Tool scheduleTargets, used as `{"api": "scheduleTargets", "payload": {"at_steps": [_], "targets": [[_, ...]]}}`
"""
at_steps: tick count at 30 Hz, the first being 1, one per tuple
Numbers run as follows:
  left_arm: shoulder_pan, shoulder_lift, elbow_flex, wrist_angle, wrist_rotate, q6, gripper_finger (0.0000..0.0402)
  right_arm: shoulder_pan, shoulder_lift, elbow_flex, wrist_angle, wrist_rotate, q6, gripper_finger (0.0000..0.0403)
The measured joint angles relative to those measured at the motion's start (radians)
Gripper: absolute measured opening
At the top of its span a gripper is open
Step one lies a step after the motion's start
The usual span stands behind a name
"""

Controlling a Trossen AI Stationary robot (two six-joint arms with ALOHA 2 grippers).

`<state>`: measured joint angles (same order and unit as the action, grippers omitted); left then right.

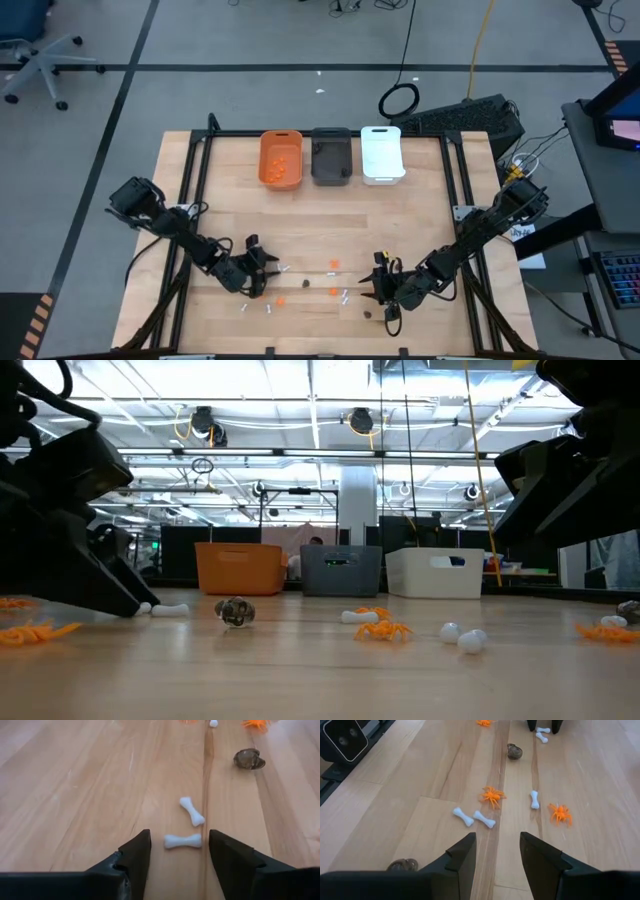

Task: Sort Halloween decoration
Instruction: Put the white bone toy into the white bin

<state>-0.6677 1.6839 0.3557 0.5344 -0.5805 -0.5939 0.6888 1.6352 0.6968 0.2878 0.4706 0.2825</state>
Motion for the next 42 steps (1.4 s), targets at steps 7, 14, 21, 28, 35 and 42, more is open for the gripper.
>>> {"api": "scheduleTargets", "payload": {"at_steps": [7, 14, 21, 28, 35, 42], "targets": [[-0.004, 0.008, 0.000, 0.005, -0.007, 0.005, 0.0121, 0.000, 0.000, 0.000, 0.000, 0.000, -0.003, 0.0137], [-0.004, 0.009, 0.010, 0.006, -0.002, 0.044, 0.0110, 0.000, 0.000, 0.000, 0.000, 0.000, -0.003, 0.0137], [0.001, 0.009, 0.010, 0.007, -0.001, 0.058, 0.0152, 0.000, 0.000, 0.000, 0.000, 0.000, -0.003, 0.0137], [0.001, 0.013, 0.011, 0.004, 0.004, 0.057, 0.0126, 0.000, 0.000, 0.000, 0.000, 0.000, -0.003, 0.0137], [0.000, 0.047, 0.012, 0.020, 0.003, 0.051, 0.0069, 0.000, 0.000, 0.000, 0.000, 0.000, -0.003, 0.0137], [0.000, 0.042, 0.011, 0.060, -0.006, 0.085, 0.0079, 0.000, 0.000, 0.000, 0.001, 0.000, -0.003, 0.0137]]}}
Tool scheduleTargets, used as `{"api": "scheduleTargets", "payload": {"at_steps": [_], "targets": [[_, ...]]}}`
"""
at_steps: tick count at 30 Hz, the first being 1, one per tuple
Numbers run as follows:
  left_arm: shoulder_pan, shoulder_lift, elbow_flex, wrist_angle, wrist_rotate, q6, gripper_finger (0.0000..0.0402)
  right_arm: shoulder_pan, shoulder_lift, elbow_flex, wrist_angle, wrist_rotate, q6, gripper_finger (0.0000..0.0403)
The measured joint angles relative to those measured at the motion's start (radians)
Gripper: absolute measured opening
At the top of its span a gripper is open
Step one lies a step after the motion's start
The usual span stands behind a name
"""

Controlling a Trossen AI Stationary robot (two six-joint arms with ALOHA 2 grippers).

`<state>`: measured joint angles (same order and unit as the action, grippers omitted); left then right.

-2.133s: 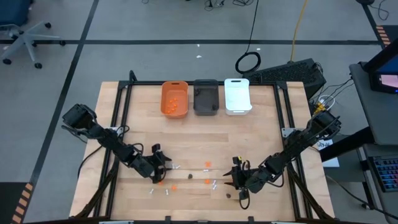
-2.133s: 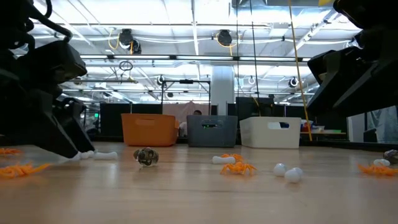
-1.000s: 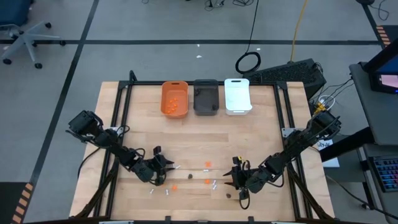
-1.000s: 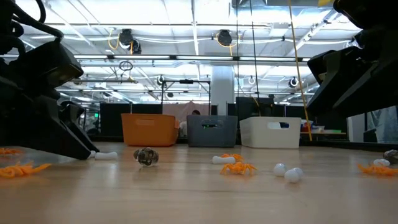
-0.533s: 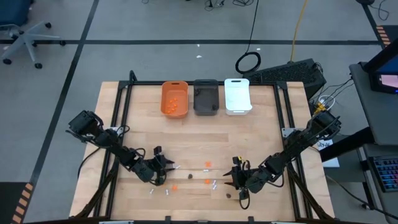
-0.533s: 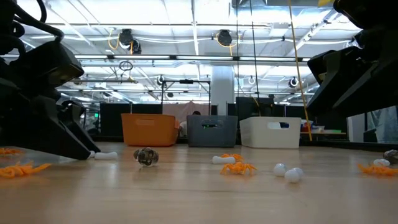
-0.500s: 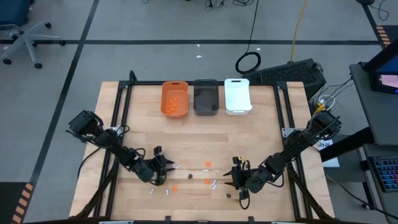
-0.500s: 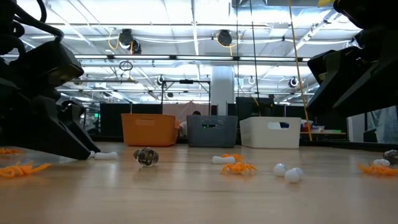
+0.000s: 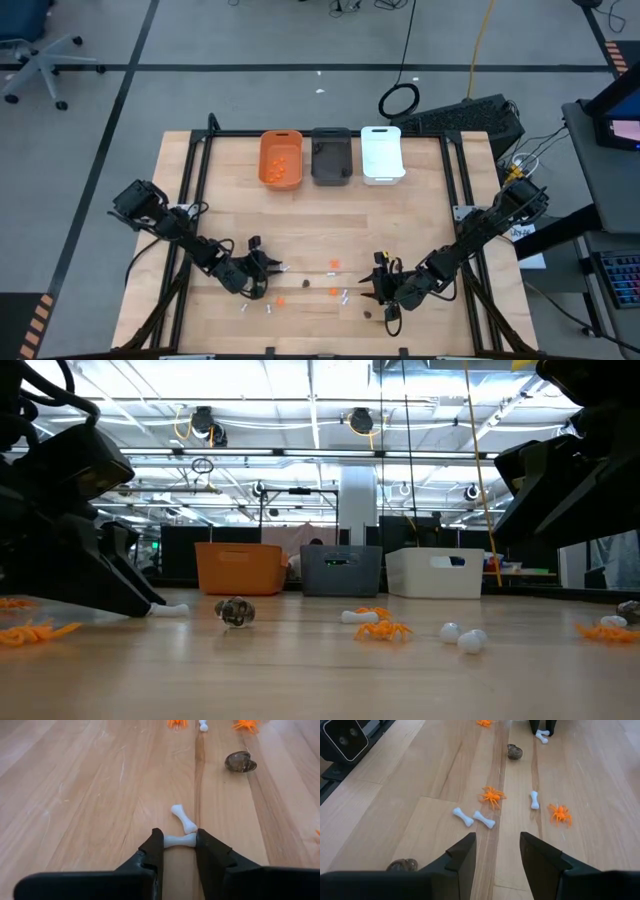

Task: Sort Halloween decoration
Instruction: Put the white bone toy into the white bin

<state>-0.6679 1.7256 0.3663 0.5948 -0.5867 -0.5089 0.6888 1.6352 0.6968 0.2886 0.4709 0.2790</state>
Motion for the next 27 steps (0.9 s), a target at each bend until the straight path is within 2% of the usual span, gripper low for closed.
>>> {"api": "scheduleTargets", "payload": {"at_steps": [8, 13, 22, 27], "targets": [[0.000, -0.006, -0.001, 0.020, -0.003, -0.006, 0.0080, 0.000, 0.000, 0.000, 0.008, 0.000, -0.005, 0.0137], [0.000, -0.017, -0.001, 0.029, -0.006, -0.006, 0.0081, -0.001, 0.000, 0.000, 0.104, 0.000, -0.080, 0.0137], [0.000, -0.129, -0.001, 0.076, -0.035, 0.038, 0.0081, -0.012, 0.000, 0.000, 0.300, 0.004, -0.327, 0.0137], [0.007, -0.176, -0.001, 0.242, -0.043, 0.134, 0.0081, -0.055, 0.000, 0.000, 0.384, 0.005, -0.640, 0.0137]]}}
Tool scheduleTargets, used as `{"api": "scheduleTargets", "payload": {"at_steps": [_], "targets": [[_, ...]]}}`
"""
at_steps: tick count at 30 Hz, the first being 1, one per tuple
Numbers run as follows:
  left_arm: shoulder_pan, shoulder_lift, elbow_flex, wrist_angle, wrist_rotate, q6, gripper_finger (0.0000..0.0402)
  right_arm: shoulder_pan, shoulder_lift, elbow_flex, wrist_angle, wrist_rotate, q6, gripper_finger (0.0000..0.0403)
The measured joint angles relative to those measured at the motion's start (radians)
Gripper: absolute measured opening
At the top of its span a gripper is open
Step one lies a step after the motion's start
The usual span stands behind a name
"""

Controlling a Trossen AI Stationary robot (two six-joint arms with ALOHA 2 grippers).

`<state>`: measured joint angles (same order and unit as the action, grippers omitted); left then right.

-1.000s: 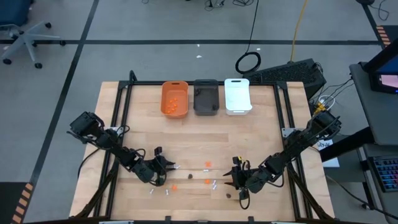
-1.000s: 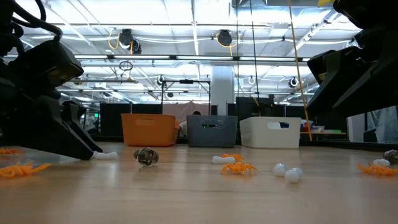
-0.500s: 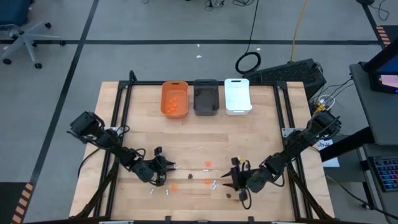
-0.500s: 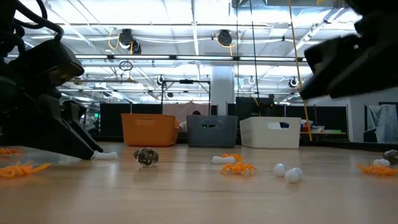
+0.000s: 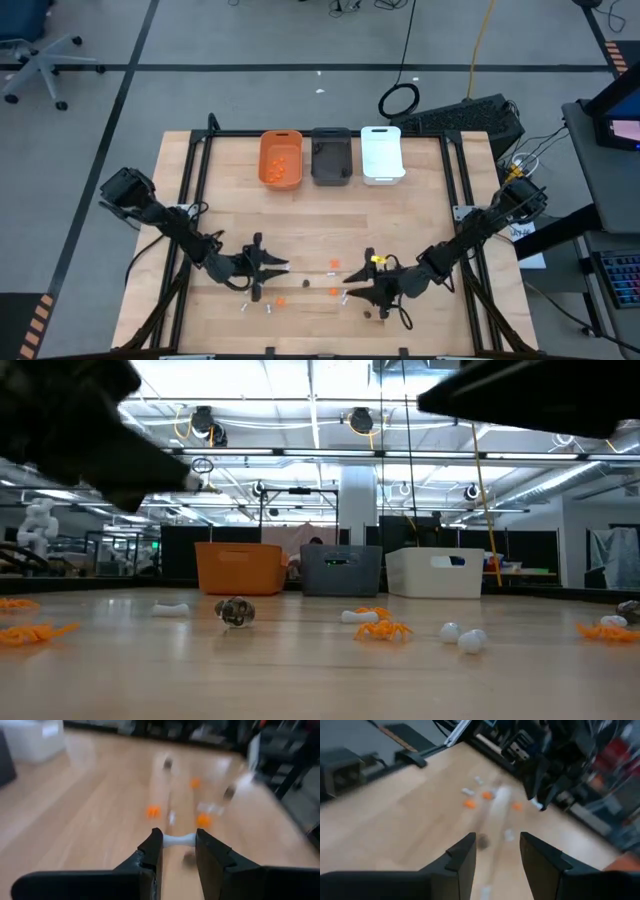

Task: Sort Halloween decoration
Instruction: Put the white bone toy into the white bin

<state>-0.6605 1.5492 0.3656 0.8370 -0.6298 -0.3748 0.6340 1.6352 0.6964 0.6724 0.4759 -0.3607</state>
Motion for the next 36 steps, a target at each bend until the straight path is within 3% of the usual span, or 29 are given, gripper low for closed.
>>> {"api": "scheduleTargets", "payload": {"at_steps": [6, 10, 16, 24, 36], "targets": [[0.000, -0.002, 0.000, 0.179, 0.001, 0.048, 0.0081, -0.068, 0.000, 0.000, 0.120, -0.006, -0.343, 0.0147], [0.000, -0.002, 0.001, 0.251, 0.000, 0.044, 0.0081, -0.120, 0.000, 0.022, 0.142, -0.069, -0.464, 0.0167], [0.038, -0.002, 0.022, 0.298, 0.000, 0.066, 0.0081, -0.187, 0.070, 0.142, 0.135, -0.114, -0.563, 0.0193], [0.096, -0.002, 0.081, 0.299, 0.104, 0.146, 0.0081, -0.239, 0.205, 0.301, 0.079, -0.113, -0.608, 0.0178], [0.125, -0.003, 0.084, 0.268, 0.128, 0.145, 0.0081, -0.254, 0.229, 0.338, 0.143, -0.112, -0.697, 0.0159]]}}
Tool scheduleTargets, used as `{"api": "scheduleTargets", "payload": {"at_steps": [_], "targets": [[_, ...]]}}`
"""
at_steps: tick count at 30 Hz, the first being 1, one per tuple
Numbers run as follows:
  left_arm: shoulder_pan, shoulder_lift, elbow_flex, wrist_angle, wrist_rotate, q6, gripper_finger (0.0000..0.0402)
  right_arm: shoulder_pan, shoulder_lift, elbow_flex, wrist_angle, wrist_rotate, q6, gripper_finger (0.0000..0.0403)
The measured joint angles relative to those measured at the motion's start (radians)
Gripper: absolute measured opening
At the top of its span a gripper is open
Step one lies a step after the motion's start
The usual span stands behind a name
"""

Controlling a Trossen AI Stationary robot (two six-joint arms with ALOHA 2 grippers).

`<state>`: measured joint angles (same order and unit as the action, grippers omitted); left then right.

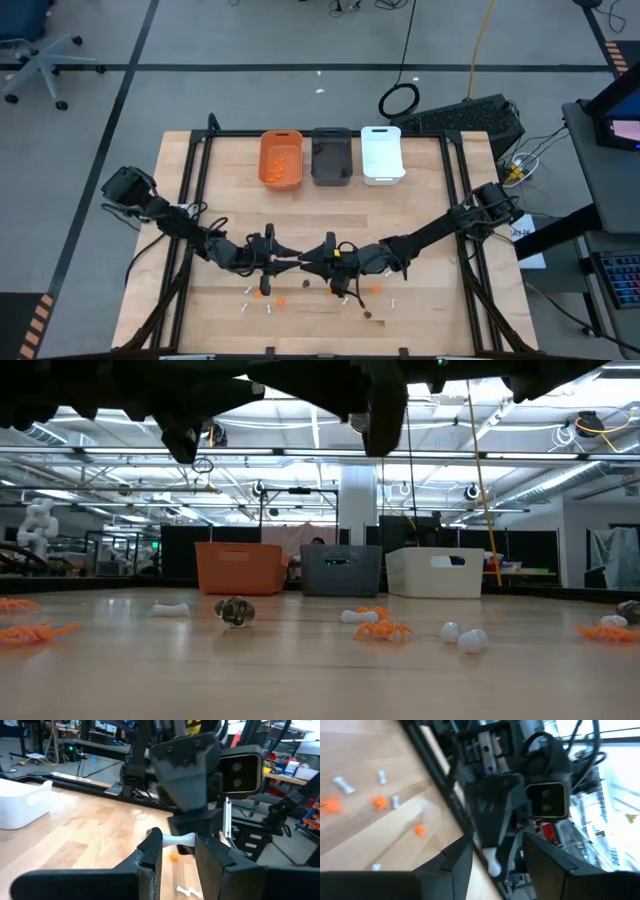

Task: Sort Halloween decoration
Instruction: Put the white bone toy into the white bin

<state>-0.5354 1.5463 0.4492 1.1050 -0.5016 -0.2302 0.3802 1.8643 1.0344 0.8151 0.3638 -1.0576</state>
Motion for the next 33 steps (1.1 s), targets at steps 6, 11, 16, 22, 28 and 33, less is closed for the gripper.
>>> {"api": "scheduleTargets", "payload": {"at_steps": [6, 11, 16, 22, 28, 33], "targets": [[0.022, 0.000, 0.000, 0.001, 0.007, -0.026, 0.0081, -0.014, 0.001, 0.000, 0.001, -0.007, -0.028, 0.0155], [0.034, 0.000, 0.000, 0.007, 0.057, -0.027, 0.0081, -0.034, 0.001, 0.000, -0.044, -0.052, 0.001, 0.0133], [0.034, 0.001, 0.000, 0.005, 0.060, -0.050, 0.0081, -0.035, 0.001, 0.000, -0.047, -0.053, 0.009, 0.0088], [0.033, 0.001, 0.000, 0.001, 0.062, -0.058, 0.0081, -0.034, 0.001, -0.001, -0.048, -0.055, 0.025, 0.0017], [0.033, 0.001, 0.000, 0.007, 0.053, -0.056, 0.0086, -0.030, 0.001, -0.002, -0.055, -0.054, 0.095, 0.0007], [0.029, -0.069, 0.001, 0.027, 0.019, 0.007, 0.0130, -0.017, -0.015, -0.002, -0.101, -0.054, 0.212, 0.0003]]}}
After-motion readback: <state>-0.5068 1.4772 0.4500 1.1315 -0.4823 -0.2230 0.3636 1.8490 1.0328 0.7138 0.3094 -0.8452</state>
